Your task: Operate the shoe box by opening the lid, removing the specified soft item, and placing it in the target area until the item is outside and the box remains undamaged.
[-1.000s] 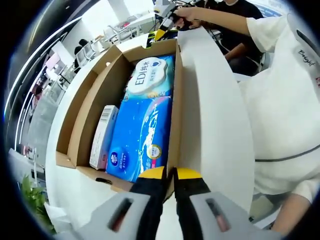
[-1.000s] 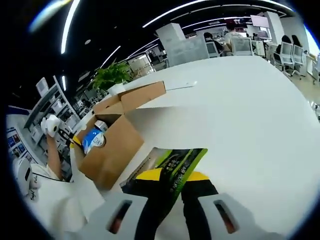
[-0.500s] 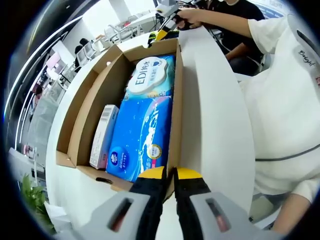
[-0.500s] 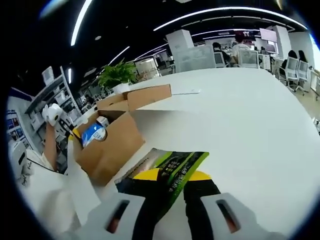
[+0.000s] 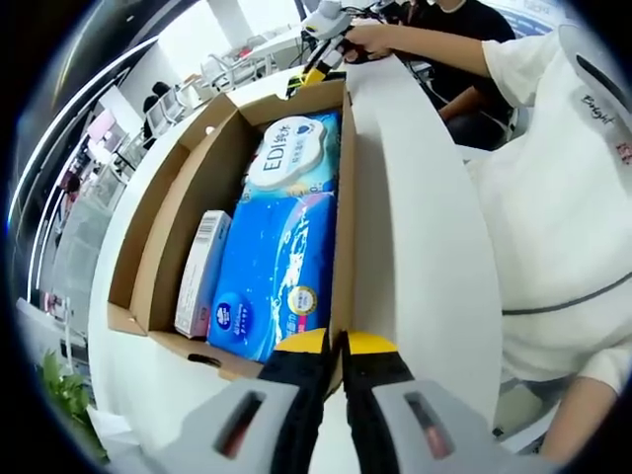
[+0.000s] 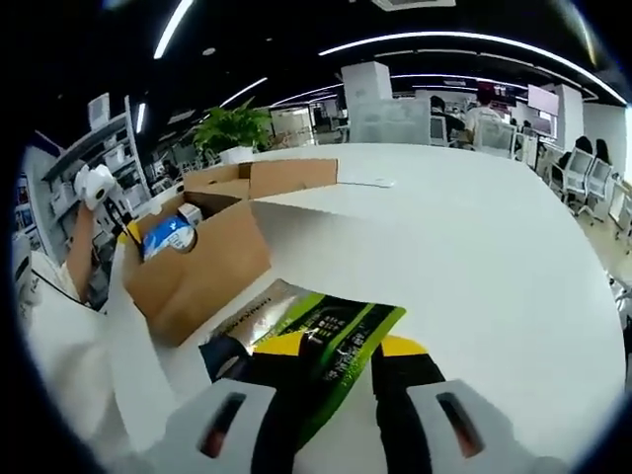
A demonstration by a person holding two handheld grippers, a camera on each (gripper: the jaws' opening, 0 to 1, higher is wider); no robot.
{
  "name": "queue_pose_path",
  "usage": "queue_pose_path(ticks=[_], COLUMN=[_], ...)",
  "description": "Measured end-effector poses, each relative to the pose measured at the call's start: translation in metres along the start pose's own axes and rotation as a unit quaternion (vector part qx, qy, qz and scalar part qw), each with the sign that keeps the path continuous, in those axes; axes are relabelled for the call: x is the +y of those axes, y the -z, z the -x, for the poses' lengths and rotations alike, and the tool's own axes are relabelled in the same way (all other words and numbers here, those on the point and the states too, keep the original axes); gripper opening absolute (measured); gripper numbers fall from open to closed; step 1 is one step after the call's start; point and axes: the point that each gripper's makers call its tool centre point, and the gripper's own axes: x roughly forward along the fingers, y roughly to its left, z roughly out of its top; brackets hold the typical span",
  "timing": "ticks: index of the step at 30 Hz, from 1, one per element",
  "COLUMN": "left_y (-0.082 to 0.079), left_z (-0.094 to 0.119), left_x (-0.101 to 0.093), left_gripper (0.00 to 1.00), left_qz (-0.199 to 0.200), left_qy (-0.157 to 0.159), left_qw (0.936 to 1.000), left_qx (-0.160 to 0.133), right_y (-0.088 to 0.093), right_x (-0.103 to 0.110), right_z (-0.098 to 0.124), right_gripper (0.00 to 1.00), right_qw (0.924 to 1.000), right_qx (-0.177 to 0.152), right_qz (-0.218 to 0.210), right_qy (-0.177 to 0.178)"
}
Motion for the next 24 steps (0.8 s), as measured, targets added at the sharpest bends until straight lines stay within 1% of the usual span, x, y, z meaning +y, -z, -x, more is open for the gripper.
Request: queue_pose_path(ticks=[7, 11, 13, 15, 16, 19, 22, 24], left_y=[0.000, 0.000, 0.000, 0.000, 0.000, 0.000, 0.000, 0.000], left_z=[0.000, 0.000, 0.000, 0.000, 0.000, 0.000, 0.000, 0.000], left_x=[0.000, 0.000, 0.000, 0.000, 0.000, 0.000, 0.000, 0.000], left_gripper=[0.05, 0.05, 0.05, 0.05, 0.05, 0.05, 0.05, 0.05], left_qz=[0.005, 0.007, 0.007, 0.007, 0.007, 0.006, 0.007, 0.007], left_qy=[0.001, 0.001, 0.001, 0.001, 0.001, 0.002, 0.003, 0.003], left_qw=[1.0000, 1.0000, 1.0000, 1.0000, 1.0000, 1.0000, 1.0000, 1.0000], left_qx=[0.000, 0.000, 0.000, 0.000, -0.001, -0.001, 0.000, 0.001], right_y=[0.004, 0.005, 0.005, 0.007, 0.009, 0.010, 0.005, 0.002], right_x=[-0.001, -0.002, -0.001, -0.003, -0.010, -0.015, -0.008, -0.007], right_z=[0.000, 0.000, 0.000, 0.001, 0.003, 0.005, 0.005, 0.007], right_gripper=[0.26, 0.27, 0.28, 0.30, 0.31, 0.34, 0.38, 0.39], right_qw=[1.0000, 0.9998, 0.9994, 0.9987, 0.9966, 0.9914, 0.9910, 0.9896], right_qx=[0.000, 0.000, 0.001, 0.012, 0.024, 0.037, 0.030, 0.026], right_qz=[0.009, 0.017, 0.032, 0.042, 0.061, 0.093, 0.103, 0.110], right_qy=[0.001, 0.008, 0.015, 0.028, 0.051, 0.084, 0.080, 0.089])
